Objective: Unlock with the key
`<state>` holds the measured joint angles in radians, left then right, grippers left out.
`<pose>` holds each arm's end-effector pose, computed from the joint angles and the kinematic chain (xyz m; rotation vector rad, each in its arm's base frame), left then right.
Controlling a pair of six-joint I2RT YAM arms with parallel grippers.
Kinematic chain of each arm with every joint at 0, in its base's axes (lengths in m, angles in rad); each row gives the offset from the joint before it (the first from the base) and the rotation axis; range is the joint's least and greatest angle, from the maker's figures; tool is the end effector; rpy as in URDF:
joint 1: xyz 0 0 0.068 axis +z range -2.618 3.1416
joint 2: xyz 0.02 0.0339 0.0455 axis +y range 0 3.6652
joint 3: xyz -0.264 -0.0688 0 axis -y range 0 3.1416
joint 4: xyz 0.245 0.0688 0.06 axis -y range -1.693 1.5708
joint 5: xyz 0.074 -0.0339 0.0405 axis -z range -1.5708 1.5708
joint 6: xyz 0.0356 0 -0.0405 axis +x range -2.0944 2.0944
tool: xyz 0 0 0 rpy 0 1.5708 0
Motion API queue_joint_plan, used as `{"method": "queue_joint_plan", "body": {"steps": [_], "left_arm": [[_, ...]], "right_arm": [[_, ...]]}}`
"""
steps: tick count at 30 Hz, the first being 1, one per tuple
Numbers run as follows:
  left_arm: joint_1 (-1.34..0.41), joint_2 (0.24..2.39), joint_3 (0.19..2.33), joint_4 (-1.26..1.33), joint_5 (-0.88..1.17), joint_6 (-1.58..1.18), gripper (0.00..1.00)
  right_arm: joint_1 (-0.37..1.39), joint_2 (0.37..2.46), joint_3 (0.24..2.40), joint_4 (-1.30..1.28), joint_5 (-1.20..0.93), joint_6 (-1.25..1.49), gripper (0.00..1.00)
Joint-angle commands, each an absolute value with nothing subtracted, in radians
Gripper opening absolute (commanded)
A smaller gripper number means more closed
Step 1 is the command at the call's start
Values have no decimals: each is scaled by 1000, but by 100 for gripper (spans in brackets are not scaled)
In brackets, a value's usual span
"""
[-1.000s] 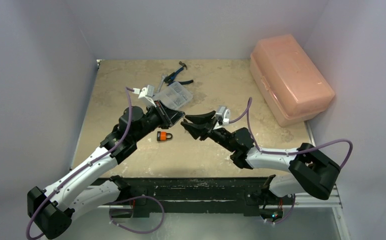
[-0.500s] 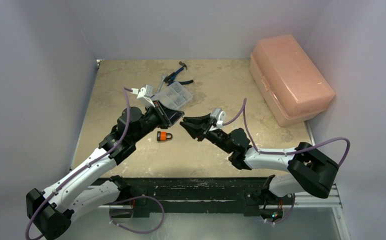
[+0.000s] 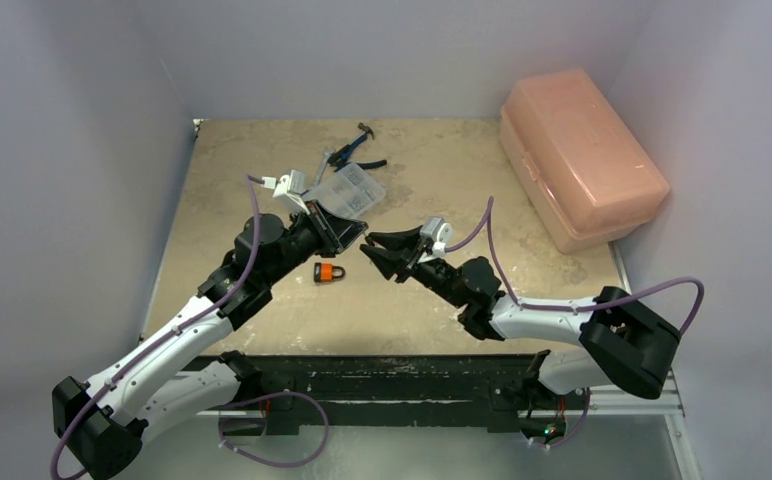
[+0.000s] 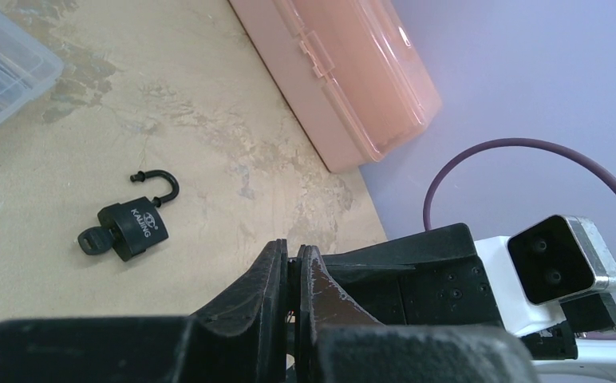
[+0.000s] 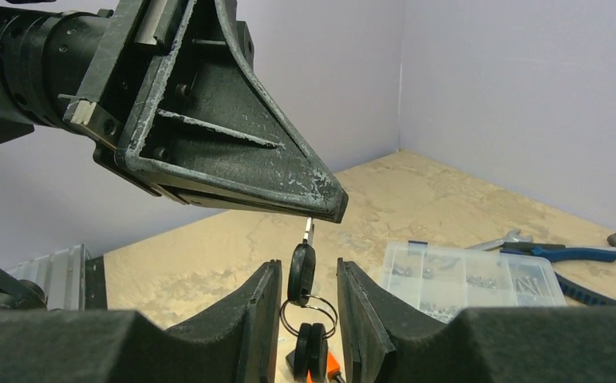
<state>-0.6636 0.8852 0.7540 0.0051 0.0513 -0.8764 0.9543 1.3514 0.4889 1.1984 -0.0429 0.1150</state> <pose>0.1661 -0.1322 0.3315 -0.1545 1.8392 -1.1660 0.1554 0.2219 0.2602 -0.5620 1.1638 0.9509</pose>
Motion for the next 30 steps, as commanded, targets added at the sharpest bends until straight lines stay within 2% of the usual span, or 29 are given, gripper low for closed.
{"method": "queue_joint_plan", "body": {"steps": [1, 6, 12, 15, 16, 21, 22, 25, 26, 30], "left_arm": [[-664, 873, 743, 44, 38, -881, 0], [-664, 874, 744, 45, 38, -880, 0], [-664, 875, 743, 41, 35, -876, 0], [-664, 873, 744, 43, 35, -876, 0], [-664, 873, 744, 42, 35, -876, 0], [-664, 872, 743, 36, 35, -869, 0], [-664, 872, 742, 33, 35, -865, 0], [-663, 865, 744, 22, 34, -851, 0], [-663, 862, 744, 18, 34, -845, 4], [-663, 848, 763, -50, 16, -785, 64]], "right_arm": [[959, 1318, 514, 1210, -28, 92, 38], [959, 1320, 517, 1208, -31, 90, 37], [962, 1316, 528, 1193, -34, 91, 40], [962, 1322, 531, 1187, -34, 88, 32], [962, 1328, 532, 1185, -35, 87, 24], [966, 1338, 540, 1173, -44, 92, 3], [966, 1338, 540, 1174, -44, 92, 0], [968, 1335, 538, 1167, -50, 92, 0], [968, 1333, 537, 1163, -51, 92, 0], [968, 1310, 512, 1154, -51, 94, 0]]}}
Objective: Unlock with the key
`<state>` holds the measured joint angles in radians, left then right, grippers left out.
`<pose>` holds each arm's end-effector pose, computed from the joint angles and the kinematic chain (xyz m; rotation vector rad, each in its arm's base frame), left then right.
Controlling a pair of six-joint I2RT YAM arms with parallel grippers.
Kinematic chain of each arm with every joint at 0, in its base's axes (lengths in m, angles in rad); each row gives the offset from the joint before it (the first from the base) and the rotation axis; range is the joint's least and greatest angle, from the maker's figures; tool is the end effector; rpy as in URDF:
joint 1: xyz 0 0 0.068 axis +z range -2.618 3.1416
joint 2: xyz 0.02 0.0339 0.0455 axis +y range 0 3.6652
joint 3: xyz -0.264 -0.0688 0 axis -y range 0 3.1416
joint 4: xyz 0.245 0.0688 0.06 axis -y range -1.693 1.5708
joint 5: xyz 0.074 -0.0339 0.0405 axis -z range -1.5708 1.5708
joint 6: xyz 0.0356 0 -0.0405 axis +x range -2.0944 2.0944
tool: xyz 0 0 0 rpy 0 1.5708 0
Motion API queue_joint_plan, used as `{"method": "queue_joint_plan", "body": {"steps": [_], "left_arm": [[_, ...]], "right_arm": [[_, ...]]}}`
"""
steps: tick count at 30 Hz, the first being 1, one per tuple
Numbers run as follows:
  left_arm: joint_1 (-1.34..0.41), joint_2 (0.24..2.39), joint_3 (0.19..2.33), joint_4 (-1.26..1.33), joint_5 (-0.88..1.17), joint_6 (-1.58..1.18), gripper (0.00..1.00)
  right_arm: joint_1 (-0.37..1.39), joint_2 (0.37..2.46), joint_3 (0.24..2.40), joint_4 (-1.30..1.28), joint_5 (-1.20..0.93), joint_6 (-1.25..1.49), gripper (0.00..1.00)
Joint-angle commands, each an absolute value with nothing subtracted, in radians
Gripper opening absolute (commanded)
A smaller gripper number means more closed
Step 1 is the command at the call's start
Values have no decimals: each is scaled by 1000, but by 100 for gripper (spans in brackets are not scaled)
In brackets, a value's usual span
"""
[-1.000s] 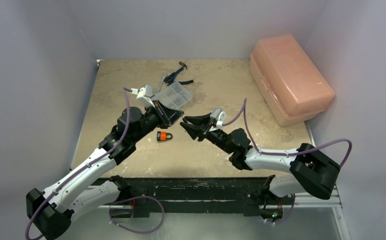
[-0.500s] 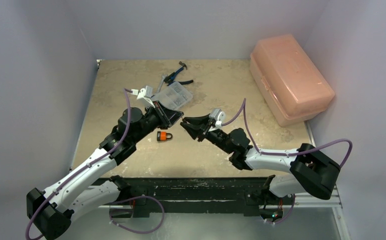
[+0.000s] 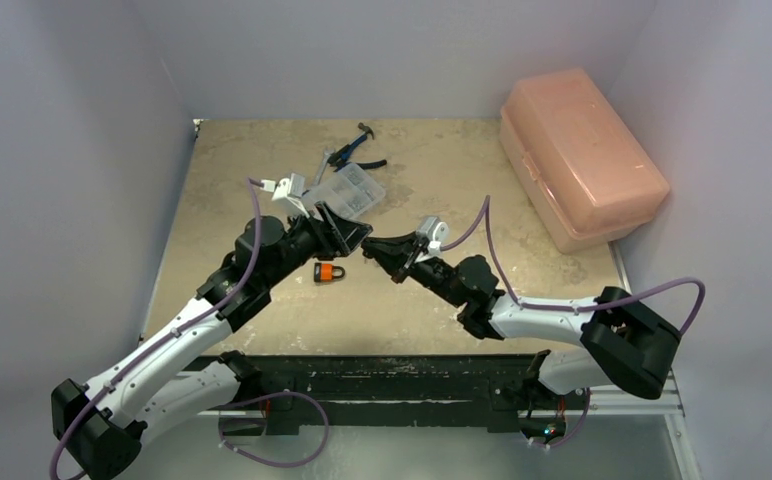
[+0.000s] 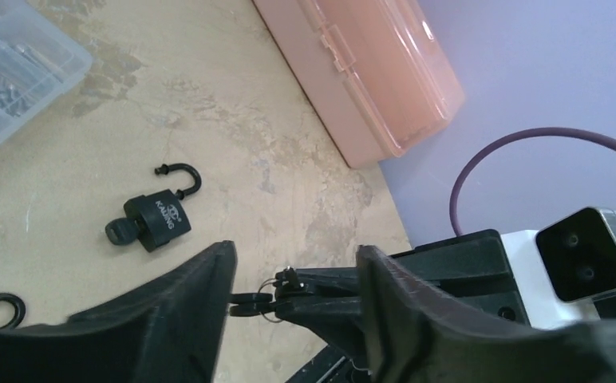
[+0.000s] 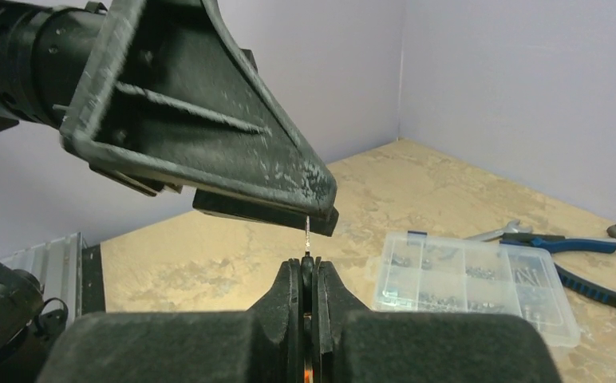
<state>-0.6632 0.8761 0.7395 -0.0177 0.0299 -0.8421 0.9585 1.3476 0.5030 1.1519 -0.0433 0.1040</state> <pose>0.1650 -0.1302 0.3256 -0.1427 1.8582 -1.1114 0.1560 0.2247 0.2607 -0.5829 1.1859 0.9390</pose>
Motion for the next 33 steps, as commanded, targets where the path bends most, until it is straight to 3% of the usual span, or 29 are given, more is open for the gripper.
{"method": "queue_joint_plan", "body": {"steps": [1, 8, 17, 27, 33], "left_arm": [[-664, 849, 778, -89, 5, -758, 70], [-664, 833, 922, -359, -103, -415, 75], [-664, 868, 947, -475, -68, -55, 72], [-683, 1067, 952, -571, 36, 248, 70], [-681, 1271, 961, -609, -121, 401, 70]], "right_arm": [[968, 1299, 501, 1150, -47, 95, 0], [968, 1144, 419, 1032, -7, 107, 0], [968, 942, 318, 842, 116, 177, 0], [968, 830, 231, 779, 152, 222, 0], [968, 816, 201, 808, 141, 251, 0]]}}
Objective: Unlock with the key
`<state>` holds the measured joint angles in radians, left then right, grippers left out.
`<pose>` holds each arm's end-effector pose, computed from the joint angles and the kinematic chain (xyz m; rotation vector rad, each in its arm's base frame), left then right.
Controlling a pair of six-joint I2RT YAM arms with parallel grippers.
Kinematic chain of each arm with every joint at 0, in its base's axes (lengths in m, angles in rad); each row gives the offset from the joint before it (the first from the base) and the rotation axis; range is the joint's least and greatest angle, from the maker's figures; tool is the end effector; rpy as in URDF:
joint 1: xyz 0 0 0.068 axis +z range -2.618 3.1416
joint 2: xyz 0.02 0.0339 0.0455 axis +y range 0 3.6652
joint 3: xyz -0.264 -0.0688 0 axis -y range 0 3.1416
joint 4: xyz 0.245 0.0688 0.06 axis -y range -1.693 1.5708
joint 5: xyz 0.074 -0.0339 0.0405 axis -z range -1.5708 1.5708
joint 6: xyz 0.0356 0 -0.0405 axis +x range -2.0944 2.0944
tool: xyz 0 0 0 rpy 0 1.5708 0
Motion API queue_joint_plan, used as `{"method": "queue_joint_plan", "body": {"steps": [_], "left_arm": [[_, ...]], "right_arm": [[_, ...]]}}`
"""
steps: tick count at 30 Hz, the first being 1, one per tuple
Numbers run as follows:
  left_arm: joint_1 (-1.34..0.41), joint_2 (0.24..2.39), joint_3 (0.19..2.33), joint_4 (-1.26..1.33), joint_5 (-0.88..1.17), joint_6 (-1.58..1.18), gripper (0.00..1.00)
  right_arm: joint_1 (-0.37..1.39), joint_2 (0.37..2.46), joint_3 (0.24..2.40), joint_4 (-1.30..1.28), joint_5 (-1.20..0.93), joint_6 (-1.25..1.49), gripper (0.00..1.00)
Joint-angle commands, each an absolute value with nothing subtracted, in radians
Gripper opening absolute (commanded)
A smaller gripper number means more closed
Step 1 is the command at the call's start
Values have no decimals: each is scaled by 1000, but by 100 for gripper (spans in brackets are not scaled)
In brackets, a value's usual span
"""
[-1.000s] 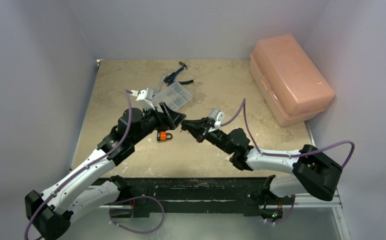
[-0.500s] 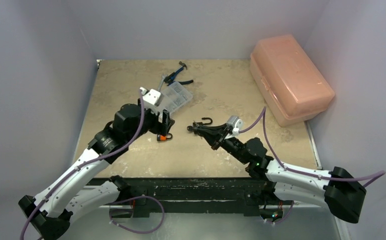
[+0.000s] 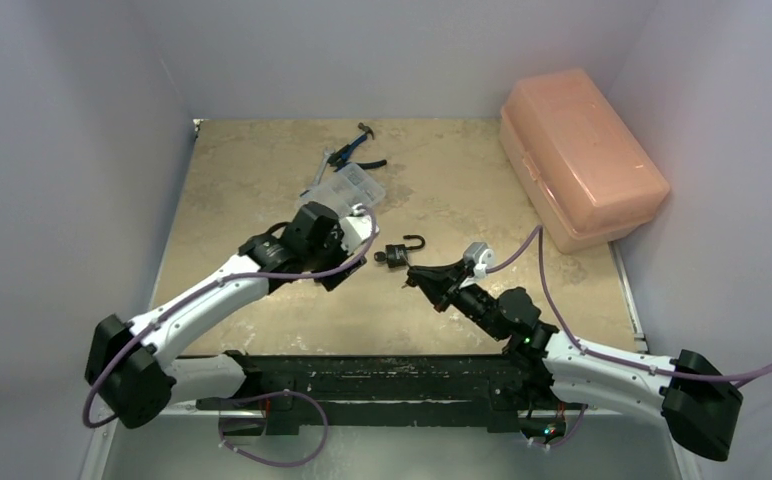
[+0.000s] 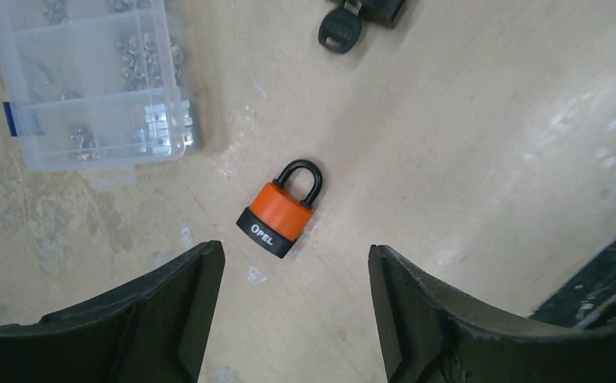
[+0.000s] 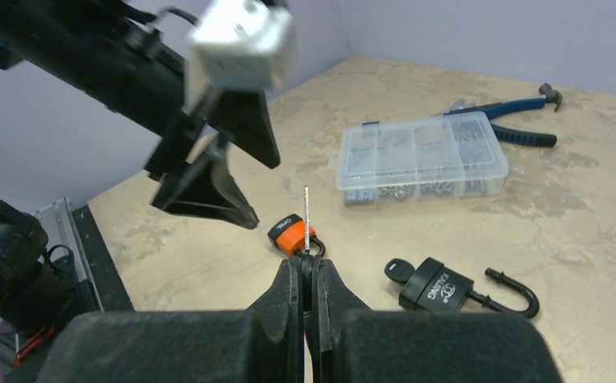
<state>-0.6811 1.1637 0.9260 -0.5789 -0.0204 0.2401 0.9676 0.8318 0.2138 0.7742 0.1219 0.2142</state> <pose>0.1890 -0.1523 0.2767 1.0559 2.1498 -0.1836 0.1083 0.1496 0.2326 -0.4438 1.4076 0.8848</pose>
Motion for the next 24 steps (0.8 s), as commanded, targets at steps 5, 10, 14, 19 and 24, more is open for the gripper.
{"method": "queue_joint_plan", "body": {"steps": [5, 10, 14, 19, 24], "left_arm": [[-678, 1364, 958, -603, -56, 498, 70], [-659, 1393, 913, -520, 5, 596, 75], [-632, 1422, 918, -499, 34, 617, 79], [-570, 1528, 964, -533, 80, 649, 79], [-484, 1644, 1002, -546, 134, 640, 74]], "right_arm": [[968, 842, 201, 814, 114, 279, 0], [968, 854, 195, 819, 106, 316, 0], [968, 875, 186, 838, 81, 347, 0], [968, 913, 193, 852, 58, 368, 0], [968, 912, 199, 845, 45, 380, 0]]}}
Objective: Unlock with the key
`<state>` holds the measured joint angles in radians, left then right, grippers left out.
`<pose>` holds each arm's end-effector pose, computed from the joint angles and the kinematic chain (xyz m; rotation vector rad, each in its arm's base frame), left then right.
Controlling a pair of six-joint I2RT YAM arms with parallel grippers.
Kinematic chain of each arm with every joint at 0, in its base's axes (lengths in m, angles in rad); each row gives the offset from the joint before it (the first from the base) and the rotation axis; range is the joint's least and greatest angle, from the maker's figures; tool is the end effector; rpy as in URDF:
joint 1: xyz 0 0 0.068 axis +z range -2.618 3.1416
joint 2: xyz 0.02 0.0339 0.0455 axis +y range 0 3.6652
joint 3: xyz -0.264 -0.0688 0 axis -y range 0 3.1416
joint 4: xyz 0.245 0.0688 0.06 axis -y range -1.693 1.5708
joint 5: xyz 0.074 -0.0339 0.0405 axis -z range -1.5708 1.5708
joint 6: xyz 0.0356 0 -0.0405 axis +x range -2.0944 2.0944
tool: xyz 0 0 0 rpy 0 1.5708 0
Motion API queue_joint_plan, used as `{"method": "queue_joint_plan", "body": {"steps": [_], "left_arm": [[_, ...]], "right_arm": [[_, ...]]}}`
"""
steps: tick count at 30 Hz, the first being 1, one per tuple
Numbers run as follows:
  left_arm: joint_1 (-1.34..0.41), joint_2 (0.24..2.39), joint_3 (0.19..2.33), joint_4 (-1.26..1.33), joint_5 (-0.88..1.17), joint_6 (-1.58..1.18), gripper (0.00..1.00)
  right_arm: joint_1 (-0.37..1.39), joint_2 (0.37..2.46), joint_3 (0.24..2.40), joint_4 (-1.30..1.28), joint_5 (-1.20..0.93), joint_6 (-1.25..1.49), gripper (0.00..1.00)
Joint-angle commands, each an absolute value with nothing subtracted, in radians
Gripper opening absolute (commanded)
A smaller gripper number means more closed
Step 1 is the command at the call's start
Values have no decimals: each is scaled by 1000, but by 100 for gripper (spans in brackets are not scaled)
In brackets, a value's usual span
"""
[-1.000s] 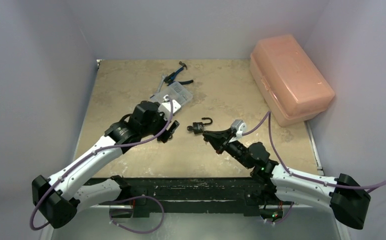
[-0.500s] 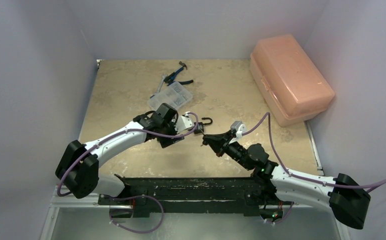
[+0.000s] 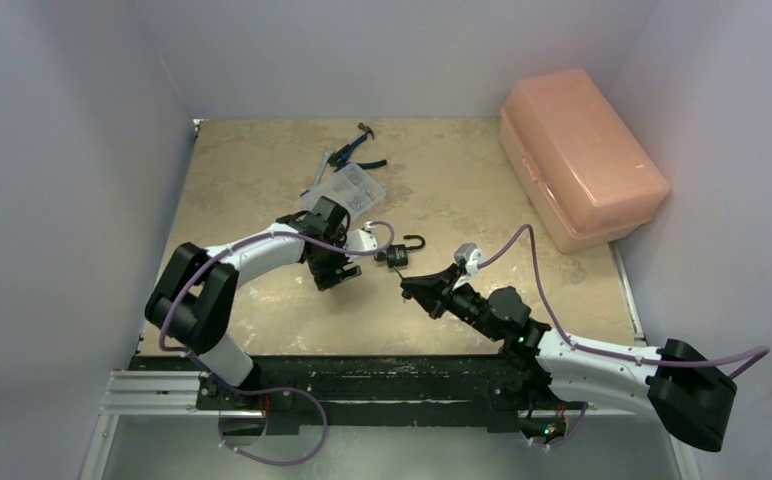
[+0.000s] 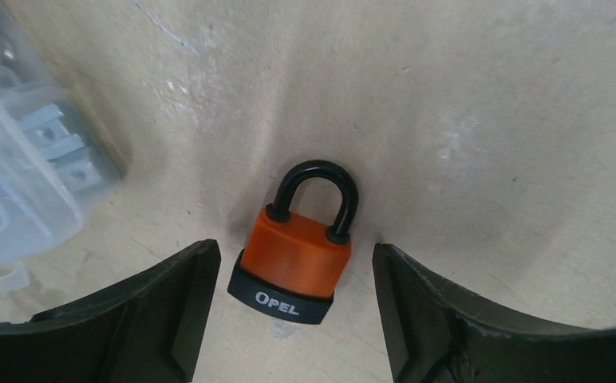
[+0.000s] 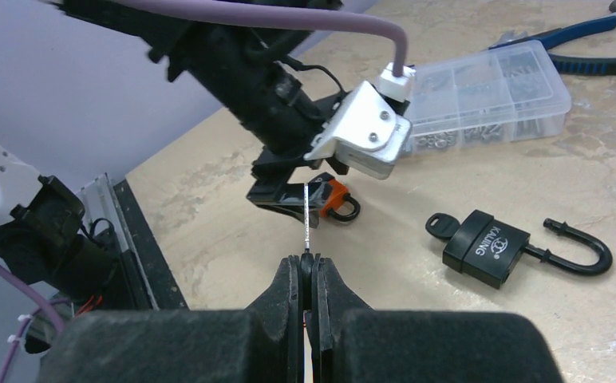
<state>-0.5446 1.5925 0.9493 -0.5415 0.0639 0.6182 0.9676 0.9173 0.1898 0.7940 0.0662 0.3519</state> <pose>0.2546 -0.1569 0.1770 1.5261 2.2910 -0.0681 0.1107 0.1565 0.2123 -0.4279 1.5315 0.9995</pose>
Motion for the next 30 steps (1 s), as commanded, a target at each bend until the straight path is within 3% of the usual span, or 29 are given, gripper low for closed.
{"method": "queue_joint_plan", "body": {"steps": [1, 7, 14, 18, 22, 30], "left_arm": [[-475, 1657, 1011, -545, 147, 639, 73], [-450, 1718, 1045, -571, 184, 630, 68], [-449, 1711, 1065, -601, 264, 533, 49], [-454, 1694, 1083, -593, 300, 366, 37], [-455, 1703, 1151, -592, 317, 123, 19], [-453, 1755, 1126, -590, 153, -455, 0]], "right_arm": [[968, 909, 201, 839, 40, 381, 0], [968, 887, 213, 796, 26, 378, 0], [968, 837, 200, 760, 36, 381, 0], [968, 817, 187, 753, 50, 383, 0], [968, 817, 183, 749, 67, 377, 0], [968, 835, 189, 746, 90, 365, 0]]}}
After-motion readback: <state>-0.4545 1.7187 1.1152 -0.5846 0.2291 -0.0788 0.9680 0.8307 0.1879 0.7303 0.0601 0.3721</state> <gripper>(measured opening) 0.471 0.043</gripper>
